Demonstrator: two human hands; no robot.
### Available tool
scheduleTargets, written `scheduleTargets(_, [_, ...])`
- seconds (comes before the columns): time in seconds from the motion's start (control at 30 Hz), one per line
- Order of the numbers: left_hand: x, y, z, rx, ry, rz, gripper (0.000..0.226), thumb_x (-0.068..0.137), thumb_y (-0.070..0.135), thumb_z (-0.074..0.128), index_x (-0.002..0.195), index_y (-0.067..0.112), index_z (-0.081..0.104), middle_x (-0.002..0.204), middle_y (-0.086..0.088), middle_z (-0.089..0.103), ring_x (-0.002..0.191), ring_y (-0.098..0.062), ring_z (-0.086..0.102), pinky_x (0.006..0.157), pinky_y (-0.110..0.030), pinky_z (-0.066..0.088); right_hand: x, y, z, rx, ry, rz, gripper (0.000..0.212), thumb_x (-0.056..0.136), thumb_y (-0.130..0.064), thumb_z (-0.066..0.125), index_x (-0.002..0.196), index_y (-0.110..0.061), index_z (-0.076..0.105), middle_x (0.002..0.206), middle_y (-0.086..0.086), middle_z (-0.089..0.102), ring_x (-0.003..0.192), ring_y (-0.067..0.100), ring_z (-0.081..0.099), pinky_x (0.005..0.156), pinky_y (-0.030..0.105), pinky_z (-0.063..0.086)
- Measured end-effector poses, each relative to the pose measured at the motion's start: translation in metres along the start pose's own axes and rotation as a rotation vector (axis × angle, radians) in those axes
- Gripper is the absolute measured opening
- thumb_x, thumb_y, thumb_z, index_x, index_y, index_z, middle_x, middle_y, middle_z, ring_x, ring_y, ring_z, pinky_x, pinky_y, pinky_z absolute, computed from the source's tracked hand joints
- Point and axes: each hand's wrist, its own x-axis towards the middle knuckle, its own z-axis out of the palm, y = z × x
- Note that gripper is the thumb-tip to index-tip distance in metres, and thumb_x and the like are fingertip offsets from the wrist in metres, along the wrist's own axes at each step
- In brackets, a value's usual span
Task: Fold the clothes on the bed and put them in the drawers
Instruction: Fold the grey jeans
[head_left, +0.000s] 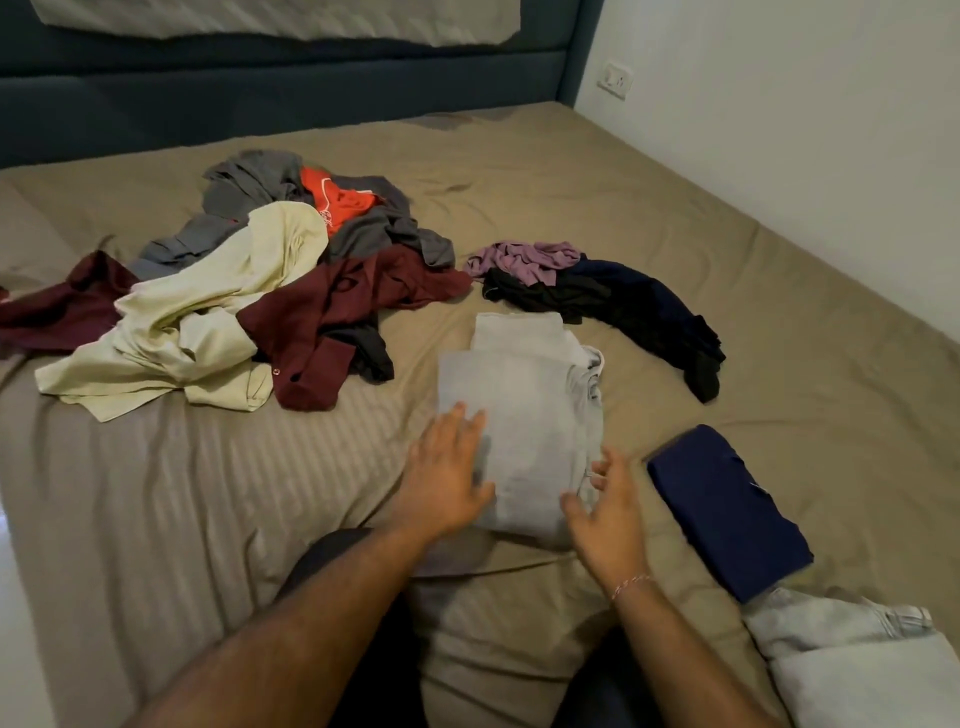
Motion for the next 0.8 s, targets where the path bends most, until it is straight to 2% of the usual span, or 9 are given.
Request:
scheduleTargets(0.1, [-0.036,-0.023,0.047,0.233,-0.308,0.219,0.115,0.079,0.067,0.057,0.164,0.033,-0.013,0.170,-0.002,-0.027,0.158,-0.027,-0.021,0.126,-0.063,0.007,-0.016,0.040,0.035,-0.562,-0.276,-0.346,0.093,0.086,-0.029,0.067,0.164,-0.016,0.018,0.168,0.010,0.022,0.154,0.027,0.024,0.126,0.042,0.025])
scheduleTargets(0.2, [-0.044,-0.031,0.066,0.329,-0.211,0.226,0.128,0.070,0.056,0.072,0.166,0.030,-0.008,0.173,-0.008,-0.017,0.159,-0.030,-0.017,0.123,-0.068,0.009,-0.014,0.056,0.059,-0.880,-0.356,-0.383,0.108,0.084,-0.035,0.059,0.162,-0.033,-0.015,0.171,0.000,-0.021,0.158,0.027,-0.016,0.127,0.056,0.006])
scheduleTargets(0.3, [-0.026,-0.036,0.061,0.363,-0.160,0.271,0.137,0.061,0.057,0.078,0.166,0.029,-0.005,0.174,-0.008,-0.015,0.160,-0.029,-0.013,0.125,-0.063,0.001,0.007,0.054,0.069,-0.943,-0.331,-0.369,0.112,0.084,-0.035,0.062,0.160,-0.037,-0.020,0.170,0.000,-0.024,0.156,0.030,-0.022,0.124,0.063,0.001])
scheduleTargets(0.37, [-0.009,-0.044,0.050,0.392,-0.159,0.286,0.128,0.065,0.058,0.076,0.167,0.027,0.004,0.175,-0.008,-0.006,0.161,-0.029,-0.004,0.125,-0.063,0.009,0.025,0.051,0.067,-1.000,-0.363,-0.354,0.106,0.090,-0.033,0.059,0.160,-0.037,-0.021,0.171,0.002,-0.021,0.158,0.032,-0.017,0.121,0.065,0.011])
scheduleTargets(0.43, [0.000,-0.051,0.038,0.410,-0.175,0.258,0.105,0.079,0.052,0.066,0.166,0.026,0.014,0.175,-0.010,0.004,0.161,-0.030,0.007,0.123,-0.062,0.023,0.037,0.048,0.065,-1.041,-0.430,-0.326,0.097,0.098,-0.027,0.053,0.159,-0.038,-0.022,0.171,0.004,-0.019,0.158,0.034,-0.011,0.119,0.064,0.024])
scheduleTargets(0.57, [0.014,-0.042,0.017,0.371,-0.386,0.142,0.067,0.099,0.039,0.048,0.161,0.023,0.030,0.172,-0.010,0.020,0.157,-0.029,0.024,0.118,-0.048,0.036,0.048,0.029,0.068,-1.038,-0.611,-0.212,0.081,0.104,-0.019,0.045,0.163,-0.034,-0.009,0.172,0.009,-0.012,0.158,0.037,-0.005,0.119,0.061,0.030])
scheduleTargets(0.67, [0.025,-0.031,-0.022,0.308,-0.514,0.212,0.045,0.092,0.037,0.061,0.136,0.028,0.062,0.140,-0.006,0.062,0.128,-0.029,0.059,0.102,-0.038,0.049,0.052,0.001,0.051,-0.964,-0.798,-0.210,0.077,0.099,-0.022,0.058,0.163,-0.028,0.016,0.168,0.016,0.022,0.152,0.038,0.028,0.119,0.048,0.036])
scheduleTargets(0.73, [0.022,-0.027,-0.049,0.279,-0.666,0.244,0.032,0.090,0.033,0.066,0.121,0.029,0.069,0.120,-0.002,0.071,0.109,-0.026,0.066,0.090,-0.035,0.050,0.044,-0.015,0.030,-0.889,-0.924,-0.267,0.070,0.090,-0.021,0.066,0.154,-0.031,0.038,0.148,0.011,0.053,0.131,0.034,0.055,0.107,0.041,0.047])
scheduleTargets(0.8, [0.008,-0.021,-0.070,0.155,-0.852,0.248,0.026,0.090,0.029,0.071,0.115,0.025,0.073,0.112,-0.001,0.073,0.100,-0.022,0.066,0.086,-0.031,0.048,0.026,-0.027,0.006,-0.843,-1.069,-0.271,0.064,0.085,-0.020,0.069,0.143,-0.037,0.050,0.131,0.005,0.066,0.116,0.029,0.064,0.098,0.041,0.052])
